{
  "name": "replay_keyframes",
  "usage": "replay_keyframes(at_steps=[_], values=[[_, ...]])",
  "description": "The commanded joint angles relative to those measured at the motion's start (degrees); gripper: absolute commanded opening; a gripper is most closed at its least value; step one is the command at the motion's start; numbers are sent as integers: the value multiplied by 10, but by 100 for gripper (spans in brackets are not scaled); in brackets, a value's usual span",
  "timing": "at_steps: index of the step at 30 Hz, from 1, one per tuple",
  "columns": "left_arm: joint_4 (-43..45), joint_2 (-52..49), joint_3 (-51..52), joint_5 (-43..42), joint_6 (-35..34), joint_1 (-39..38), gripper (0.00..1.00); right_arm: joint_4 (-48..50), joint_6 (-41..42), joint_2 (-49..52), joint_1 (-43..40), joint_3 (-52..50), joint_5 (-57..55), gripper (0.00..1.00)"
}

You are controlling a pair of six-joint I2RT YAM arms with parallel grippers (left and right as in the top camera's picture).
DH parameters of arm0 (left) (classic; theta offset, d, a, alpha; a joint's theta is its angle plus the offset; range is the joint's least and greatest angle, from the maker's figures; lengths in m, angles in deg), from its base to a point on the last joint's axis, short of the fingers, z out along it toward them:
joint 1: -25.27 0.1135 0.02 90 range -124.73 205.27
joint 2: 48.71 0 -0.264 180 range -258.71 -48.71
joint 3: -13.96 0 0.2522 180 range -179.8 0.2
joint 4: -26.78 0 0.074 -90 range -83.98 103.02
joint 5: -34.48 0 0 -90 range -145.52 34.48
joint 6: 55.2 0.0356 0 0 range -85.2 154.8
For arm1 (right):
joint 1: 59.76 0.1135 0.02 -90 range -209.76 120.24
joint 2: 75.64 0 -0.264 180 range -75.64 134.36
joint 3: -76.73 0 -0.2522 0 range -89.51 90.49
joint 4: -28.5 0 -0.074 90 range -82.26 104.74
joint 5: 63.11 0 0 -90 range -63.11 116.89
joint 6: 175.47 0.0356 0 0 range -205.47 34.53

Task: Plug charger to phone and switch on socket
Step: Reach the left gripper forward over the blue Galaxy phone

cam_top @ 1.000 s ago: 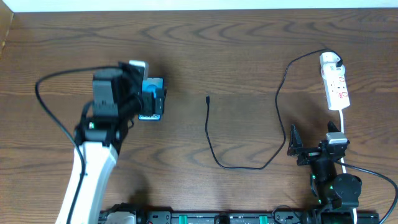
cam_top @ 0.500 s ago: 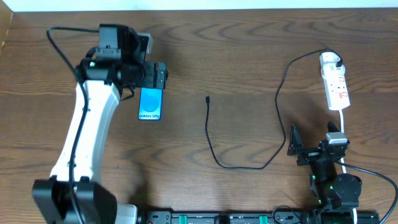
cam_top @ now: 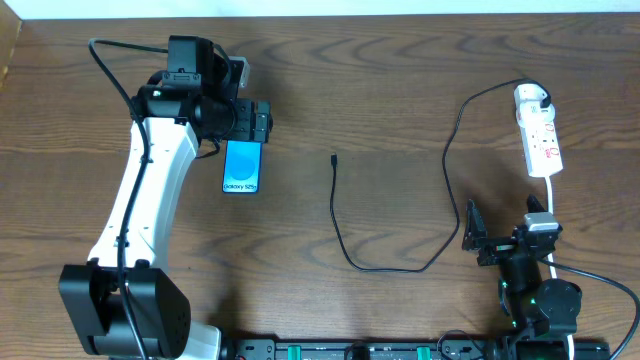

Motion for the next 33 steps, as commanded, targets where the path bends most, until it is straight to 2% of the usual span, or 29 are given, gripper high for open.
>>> replay_keyframes(at_steps=[1,9,22,33], values=[[6,-1,-13,-25,-13,2,98,-1,-1,-3,-1,-2,-2,99],[30,-1,-12,18,-13,2,98,-1,-1,-3,-1,-2,-2,99],[80,-6,38,24,-13,2,98,-1,-1,-3,-1,-2,-2,99],[92,-117,39,60,-29,2,98,-1,-1,-3,-1,-2,-2,99]])
